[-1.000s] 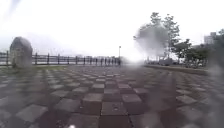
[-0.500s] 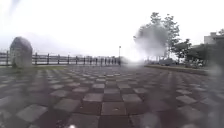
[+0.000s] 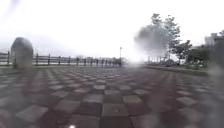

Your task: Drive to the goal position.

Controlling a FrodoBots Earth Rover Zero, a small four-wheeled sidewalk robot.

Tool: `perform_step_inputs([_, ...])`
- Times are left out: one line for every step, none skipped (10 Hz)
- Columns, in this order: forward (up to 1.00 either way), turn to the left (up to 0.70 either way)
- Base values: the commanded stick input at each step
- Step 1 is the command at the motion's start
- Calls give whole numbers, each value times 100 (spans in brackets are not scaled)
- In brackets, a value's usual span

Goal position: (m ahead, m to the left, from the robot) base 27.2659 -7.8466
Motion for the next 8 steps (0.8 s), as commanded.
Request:
perform_step_inputs([100,0])
perform_step_inputs([100,0])
perform_step_inputs([100,0])
perform_step_inputs([100,0])
perform_step_inputs([100,0])
perform_step_inputs([100,0])
perform_step_inputs([100,0])
perform_step_inputs([100,0])
